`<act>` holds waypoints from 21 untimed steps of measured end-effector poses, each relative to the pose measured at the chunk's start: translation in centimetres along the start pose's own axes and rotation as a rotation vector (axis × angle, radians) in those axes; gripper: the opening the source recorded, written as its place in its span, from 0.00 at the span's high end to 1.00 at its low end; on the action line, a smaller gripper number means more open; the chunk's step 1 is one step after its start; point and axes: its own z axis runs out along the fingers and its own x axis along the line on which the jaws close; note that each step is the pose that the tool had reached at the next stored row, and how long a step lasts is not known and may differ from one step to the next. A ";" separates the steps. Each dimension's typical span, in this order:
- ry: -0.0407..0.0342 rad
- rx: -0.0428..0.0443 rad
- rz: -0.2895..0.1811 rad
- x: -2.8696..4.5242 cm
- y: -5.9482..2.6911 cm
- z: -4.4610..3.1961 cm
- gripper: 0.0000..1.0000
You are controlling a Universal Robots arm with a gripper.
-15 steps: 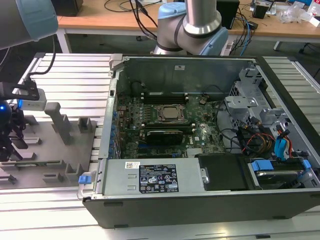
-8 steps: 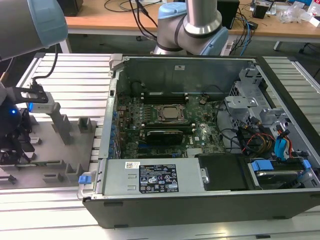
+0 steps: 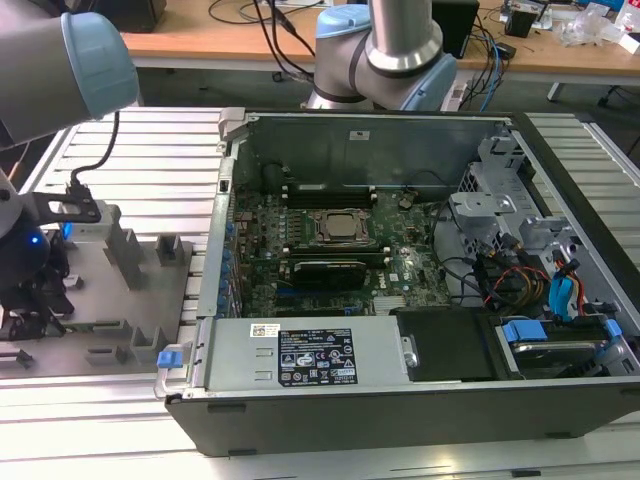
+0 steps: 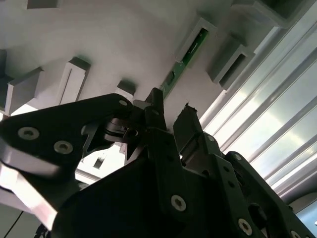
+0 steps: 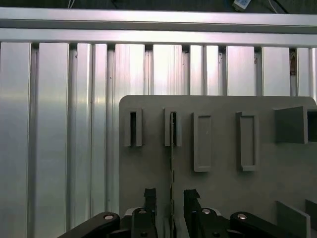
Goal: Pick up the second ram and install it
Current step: 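Pick up the second ram and move it above second insertion slot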
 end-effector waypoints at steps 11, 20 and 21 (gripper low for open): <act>-0.0103 0.0002 0.019 -0.16 0.58 1.97 0.64; -0.0103 0.0002 0.019 -0.43 0.63 2.20 0.64; -0.0103 0.0002 0.019 -0.43 0.63 2.20 0.64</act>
